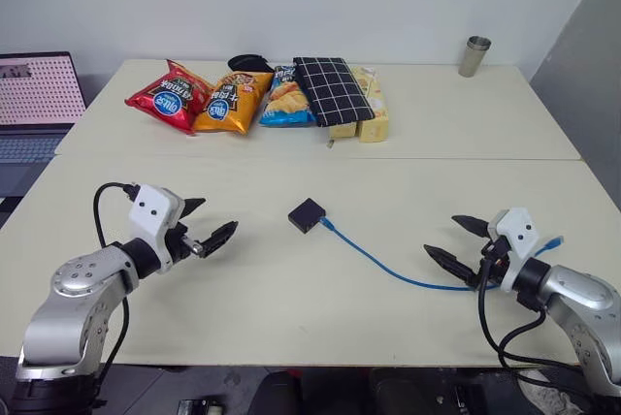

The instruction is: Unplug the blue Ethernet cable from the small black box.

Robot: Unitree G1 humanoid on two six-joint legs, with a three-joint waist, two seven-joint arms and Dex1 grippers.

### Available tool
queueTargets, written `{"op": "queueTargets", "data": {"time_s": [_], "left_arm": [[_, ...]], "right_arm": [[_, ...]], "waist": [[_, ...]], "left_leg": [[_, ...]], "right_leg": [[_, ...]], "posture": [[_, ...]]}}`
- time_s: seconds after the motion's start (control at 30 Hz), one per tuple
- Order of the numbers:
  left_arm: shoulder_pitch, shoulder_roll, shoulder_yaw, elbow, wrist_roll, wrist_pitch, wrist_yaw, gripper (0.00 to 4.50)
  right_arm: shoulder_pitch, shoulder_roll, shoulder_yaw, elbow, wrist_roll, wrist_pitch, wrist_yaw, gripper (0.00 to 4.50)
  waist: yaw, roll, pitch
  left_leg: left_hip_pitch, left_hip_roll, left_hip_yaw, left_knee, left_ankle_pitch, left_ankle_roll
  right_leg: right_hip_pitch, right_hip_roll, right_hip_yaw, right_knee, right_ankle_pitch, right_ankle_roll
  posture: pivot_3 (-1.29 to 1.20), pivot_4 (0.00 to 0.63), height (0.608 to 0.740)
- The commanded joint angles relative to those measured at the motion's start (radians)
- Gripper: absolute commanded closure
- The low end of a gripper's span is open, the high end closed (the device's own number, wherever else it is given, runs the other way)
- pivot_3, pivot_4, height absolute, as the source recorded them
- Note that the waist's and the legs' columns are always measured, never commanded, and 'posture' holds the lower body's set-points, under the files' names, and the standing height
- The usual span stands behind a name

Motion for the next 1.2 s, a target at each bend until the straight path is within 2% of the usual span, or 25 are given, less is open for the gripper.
{"op": "queueTargets", "data": {"time_s": [0.03, 0.4, 0.7, 0.83, 1.03, 1.2], "left_arm": [[0.0, -0.013, 0.045, -0.05, -0.036, -0.026, -0.005, 0.05], [0.016, 0.006, 0.013, -0.06, 0.002, -0.058, -0.022, 0.05], [0.039, 0.085, -0.084, -0.063, 0.065, -0.089, -0.122, 0.05], [0.031, 0.088, -0.065, -0.036, 0.035, -0.123, -0.192, 0.05], [-0.036, 0.096, -0.077, 0.016, 0.023, -0.124, -0.244, 0.05], [-0.062, 0.096, -0.1, 0.034, 0.022, -0.115, -0.274, 0.05]], "right_arm": [[-0.017, -0.013, 0.003, 0.007, -0.011, -0.042, 0.021, 0.0], [0.009, -0.023, 0.017, 0.009, -0.042, -0.067, 0.04, 0.0], [-0.028, 0.01, 0.169, -0.044, -0.136, -0.031, -0.021, 0.0], [-0.085, 0.069, 0.278, -0.022, -0.186, -0.011, -0.062, 0.0], [-0.259, 0.221, 0.435, 0.158, -0.319, -0.025, -0.16, 0.0], [-0.337, 0.294, 0.503, 0.245, -0.368, -0.031, -0.173, 0.0]], "waist": [[0.0, 0.0, 0.0], [0.0, 0.0, 0.0], [-0.001, 0.0, 0.0], [-0.002, -0.001, 0.0], [-0.01, -0.001, 0.0], [-0.016, -0.001, -0.001]], "left_leg": [[0.0, 0.0, 0.0, 0.0, 0.0, 0.0], [0.0, 0.0, -0.001, 0.0, 0.0, 0.0], [0.0, 0.0, -0.002, 0.0, 0.0, 0.0], [0.0, 0.0, -0.002, 0.0, 0.0, 0.0], [0.0, 0.0, -0.003, 0.0, 0.0, 0.0], [-0.002, 0.0, -0.004, 0.0, 0.0, 0.0]], "right_leg": [[0.0, 0.0, 0.0, 0.0, 0.0, 0.0], [0.0, 0.0, -0.001, 0.0, 0.0, 0.0], [0.0, 0.0, -0.001, 0.0, 0.0, 0.0], [0.0, 0.0, -0.002, 0.0, 0.0, 0.0], [0.0, 0.0, -0.003, 0.0, 0.0, 0.0], [-0.001, 0.0, -0.004, 0.0, 0.0, 0.0]], "posture": [[0.0, 0.15, 0.74], [0.0, 0.15, 0.74], [0.0, 0.15, 0.74], [0.0, 0.15, 0.74], [0.0, 0.15, 0.74], [0.0, 0.15, 0.74]]}}
